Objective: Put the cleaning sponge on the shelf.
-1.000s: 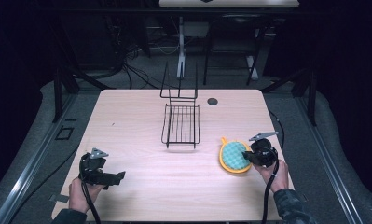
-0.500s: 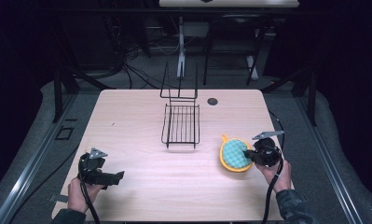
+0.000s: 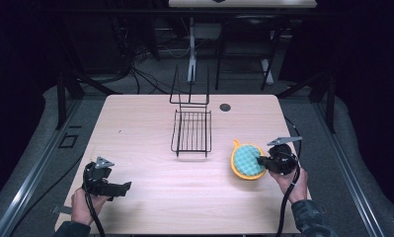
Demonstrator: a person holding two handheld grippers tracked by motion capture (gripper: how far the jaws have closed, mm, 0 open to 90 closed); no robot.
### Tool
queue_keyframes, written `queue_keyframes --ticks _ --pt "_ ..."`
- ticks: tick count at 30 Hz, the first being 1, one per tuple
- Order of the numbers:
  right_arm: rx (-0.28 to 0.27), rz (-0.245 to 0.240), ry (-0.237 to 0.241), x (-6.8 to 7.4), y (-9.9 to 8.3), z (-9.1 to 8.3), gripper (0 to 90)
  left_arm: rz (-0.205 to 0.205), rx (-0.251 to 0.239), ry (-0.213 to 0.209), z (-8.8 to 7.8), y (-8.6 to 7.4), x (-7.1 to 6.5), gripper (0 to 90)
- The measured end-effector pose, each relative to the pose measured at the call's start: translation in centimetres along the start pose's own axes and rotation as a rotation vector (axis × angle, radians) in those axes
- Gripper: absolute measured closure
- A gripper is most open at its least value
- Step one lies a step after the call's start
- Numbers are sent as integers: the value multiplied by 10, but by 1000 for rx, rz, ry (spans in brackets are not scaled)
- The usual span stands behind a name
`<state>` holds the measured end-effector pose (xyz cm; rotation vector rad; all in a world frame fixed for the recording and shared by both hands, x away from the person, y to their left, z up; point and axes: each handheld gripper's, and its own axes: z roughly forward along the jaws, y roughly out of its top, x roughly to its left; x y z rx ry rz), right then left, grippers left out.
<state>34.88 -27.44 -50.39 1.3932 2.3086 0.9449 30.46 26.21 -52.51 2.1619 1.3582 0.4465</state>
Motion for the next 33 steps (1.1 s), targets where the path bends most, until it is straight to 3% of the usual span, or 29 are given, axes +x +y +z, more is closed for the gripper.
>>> queue_keyframes --ticks 17,33 --pt "-51 35 15 7 12 -10 881 13 12 -1 2 0 -2 3" --pt "-75 11 32 14 29 -11 881 13 16 -3 2 -1 -3 4"
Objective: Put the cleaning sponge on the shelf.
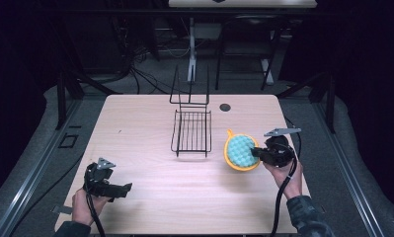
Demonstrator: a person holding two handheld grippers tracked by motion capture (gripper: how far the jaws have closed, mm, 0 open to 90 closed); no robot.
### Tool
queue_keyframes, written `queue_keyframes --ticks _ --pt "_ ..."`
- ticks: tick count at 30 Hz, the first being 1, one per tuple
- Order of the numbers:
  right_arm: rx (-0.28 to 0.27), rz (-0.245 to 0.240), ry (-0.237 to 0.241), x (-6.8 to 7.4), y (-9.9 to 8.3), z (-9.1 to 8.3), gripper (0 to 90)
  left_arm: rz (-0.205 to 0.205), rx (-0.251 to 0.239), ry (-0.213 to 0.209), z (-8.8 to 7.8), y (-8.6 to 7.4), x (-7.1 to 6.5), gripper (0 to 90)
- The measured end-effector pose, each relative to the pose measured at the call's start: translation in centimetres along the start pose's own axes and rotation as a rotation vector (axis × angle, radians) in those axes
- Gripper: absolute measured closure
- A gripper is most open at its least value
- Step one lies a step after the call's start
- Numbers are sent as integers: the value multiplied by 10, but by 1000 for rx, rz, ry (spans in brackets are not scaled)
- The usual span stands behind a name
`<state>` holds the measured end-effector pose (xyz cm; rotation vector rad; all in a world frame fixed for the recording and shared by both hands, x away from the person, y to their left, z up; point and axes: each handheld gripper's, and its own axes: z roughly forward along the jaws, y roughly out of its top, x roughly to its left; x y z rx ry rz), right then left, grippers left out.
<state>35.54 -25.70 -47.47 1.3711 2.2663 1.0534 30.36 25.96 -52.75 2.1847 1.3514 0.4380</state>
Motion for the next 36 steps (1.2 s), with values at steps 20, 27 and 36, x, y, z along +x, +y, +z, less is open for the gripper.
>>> queue_keyframes --ticks 20,27,36 --pt "-34 -50 21 22 32 9 881 -1 -6 -11 1 0 0 4" --pt "-49 -58 22 26 38 8 880 1 -5 -15 1 0 0 4" --pt "-55 -65 32 32 48 11 880 -9 -13 -23 2 0 0 4"
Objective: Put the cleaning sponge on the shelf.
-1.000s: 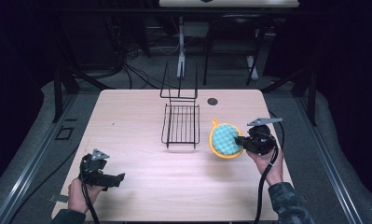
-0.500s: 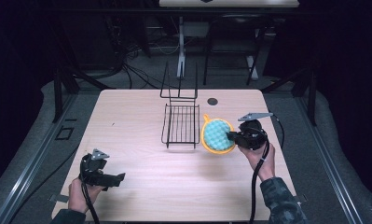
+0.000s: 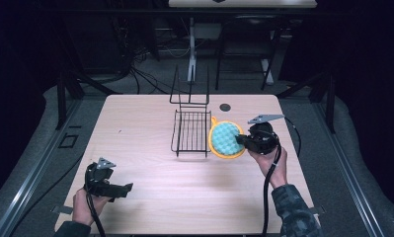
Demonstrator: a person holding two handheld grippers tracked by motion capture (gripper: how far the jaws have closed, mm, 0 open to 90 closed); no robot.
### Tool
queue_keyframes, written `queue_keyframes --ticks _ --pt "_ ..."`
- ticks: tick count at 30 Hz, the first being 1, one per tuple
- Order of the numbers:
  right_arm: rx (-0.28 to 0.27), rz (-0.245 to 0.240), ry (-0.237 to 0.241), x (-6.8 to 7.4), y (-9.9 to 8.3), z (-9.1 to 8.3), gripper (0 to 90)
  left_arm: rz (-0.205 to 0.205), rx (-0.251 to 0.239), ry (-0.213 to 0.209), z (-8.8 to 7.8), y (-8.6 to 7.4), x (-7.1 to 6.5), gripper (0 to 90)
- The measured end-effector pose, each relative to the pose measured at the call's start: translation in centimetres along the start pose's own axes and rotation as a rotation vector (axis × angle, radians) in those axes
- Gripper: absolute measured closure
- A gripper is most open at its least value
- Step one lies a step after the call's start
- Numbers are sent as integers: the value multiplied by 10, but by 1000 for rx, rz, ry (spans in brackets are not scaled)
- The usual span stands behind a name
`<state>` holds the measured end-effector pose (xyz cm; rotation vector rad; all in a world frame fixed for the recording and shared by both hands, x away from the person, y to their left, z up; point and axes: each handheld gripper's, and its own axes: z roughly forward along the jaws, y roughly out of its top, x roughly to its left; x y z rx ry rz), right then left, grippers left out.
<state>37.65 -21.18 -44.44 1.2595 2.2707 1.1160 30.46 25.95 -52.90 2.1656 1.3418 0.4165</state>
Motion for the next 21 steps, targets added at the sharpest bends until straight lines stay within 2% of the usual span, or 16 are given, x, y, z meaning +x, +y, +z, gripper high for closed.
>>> queue_keyframes --ticks 21 --pt "-10 -11 19 13 22 22 880 10 5 -3 0 0 -1 4"
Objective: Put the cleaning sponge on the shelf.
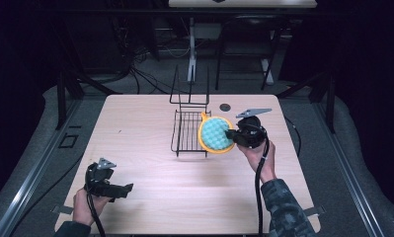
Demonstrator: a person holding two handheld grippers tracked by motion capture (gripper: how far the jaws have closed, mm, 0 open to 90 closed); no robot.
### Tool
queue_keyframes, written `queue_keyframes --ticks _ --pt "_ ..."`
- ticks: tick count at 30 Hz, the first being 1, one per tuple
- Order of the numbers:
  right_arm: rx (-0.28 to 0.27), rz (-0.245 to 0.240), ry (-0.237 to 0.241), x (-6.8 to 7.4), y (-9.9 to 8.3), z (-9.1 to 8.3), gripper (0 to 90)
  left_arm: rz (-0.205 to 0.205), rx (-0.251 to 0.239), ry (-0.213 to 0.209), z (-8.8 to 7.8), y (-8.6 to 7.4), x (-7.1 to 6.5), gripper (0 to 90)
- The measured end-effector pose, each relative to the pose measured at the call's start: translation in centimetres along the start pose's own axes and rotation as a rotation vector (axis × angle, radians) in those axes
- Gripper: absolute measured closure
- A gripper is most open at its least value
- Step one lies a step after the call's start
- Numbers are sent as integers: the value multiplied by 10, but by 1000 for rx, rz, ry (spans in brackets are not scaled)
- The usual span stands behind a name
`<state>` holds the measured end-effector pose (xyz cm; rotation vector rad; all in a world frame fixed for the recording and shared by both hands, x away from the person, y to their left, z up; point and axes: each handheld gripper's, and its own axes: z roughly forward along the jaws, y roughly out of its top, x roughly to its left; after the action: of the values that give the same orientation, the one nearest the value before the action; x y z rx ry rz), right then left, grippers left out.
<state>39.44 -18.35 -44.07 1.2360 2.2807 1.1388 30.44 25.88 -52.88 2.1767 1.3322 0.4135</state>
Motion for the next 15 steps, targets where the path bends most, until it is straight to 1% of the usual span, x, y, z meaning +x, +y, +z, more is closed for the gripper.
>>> queue_keyframes --ticks 6,10,11,15 --pt "1 0 -2 3 4 4 880 0 1 -2 0 0 0 4" --pt "-2 -8 -5 5 7 7 880 2 0 -2 0 0 0 4" --pt "5 -3 -7 6 8 8 880 2 0 -3 0 0 0 4" --pt "7 -12 -4 7 9 13 880 1 4 -7 0 0 -1 4"
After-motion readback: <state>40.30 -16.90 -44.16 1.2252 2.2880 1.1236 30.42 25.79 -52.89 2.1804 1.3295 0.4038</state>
